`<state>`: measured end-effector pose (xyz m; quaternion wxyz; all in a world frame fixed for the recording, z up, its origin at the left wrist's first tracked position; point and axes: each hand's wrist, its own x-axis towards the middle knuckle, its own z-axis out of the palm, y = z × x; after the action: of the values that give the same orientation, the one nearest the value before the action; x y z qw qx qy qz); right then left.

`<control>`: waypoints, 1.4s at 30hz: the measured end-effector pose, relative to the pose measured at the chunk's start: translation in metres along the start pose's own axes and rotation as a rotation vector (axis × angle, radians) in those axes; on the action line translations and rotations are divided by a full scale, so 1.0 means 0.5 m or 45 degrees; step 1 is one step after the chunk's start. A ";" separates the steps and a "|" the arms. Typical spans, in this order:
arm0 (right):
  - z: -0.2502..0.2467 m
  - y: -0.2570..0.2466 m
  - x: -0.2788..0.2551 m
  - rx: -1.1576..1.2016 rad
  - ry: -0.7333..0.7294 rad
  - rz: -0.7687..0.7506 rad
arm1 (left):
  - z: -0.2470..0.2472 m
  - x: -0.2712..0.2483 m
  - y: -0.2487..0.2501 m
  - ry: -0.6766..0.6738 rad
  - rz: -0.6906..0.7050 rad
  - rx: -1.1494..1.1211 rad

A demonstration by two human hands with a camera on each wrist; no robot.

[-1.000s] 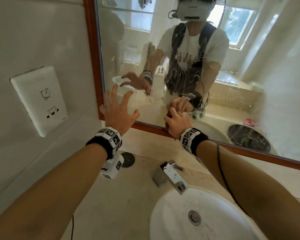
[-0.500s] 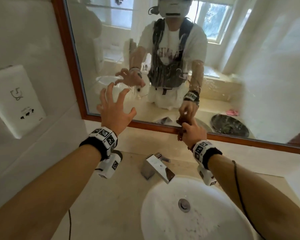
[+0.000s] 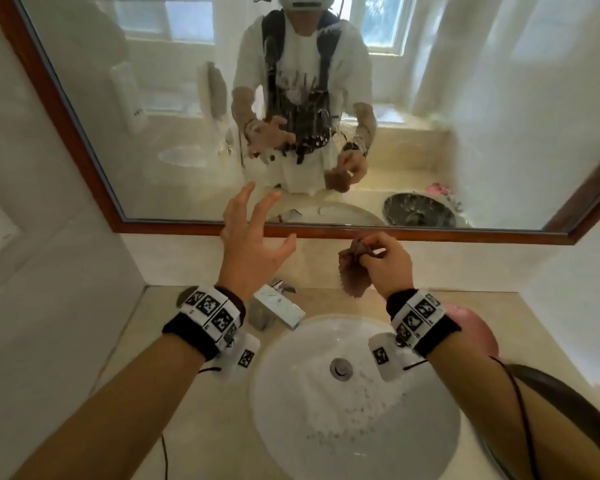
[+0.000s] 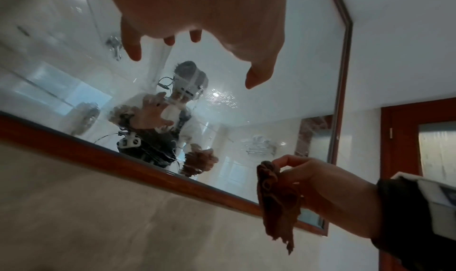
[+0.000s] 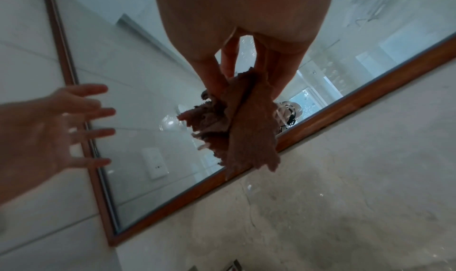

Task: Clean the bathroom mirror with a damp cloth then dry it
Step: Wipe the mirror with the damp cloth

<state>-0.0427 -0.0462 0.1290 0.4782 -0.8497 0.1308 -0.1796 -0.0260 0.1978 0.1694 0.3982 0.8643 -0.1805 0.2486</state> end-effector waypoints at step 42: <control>-0.196 0.360 -0.018 -0.062 -0.231 0.445 | 0.439 -0.200 0.144 -0.419 -0.272 0.146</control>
<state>-0.1021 -0.2089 0.0195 0.4913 -0.8380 0.2370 -0.0132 -0.0811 -0.0062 0.0326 0.3375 0.9288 -0.1360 0.0701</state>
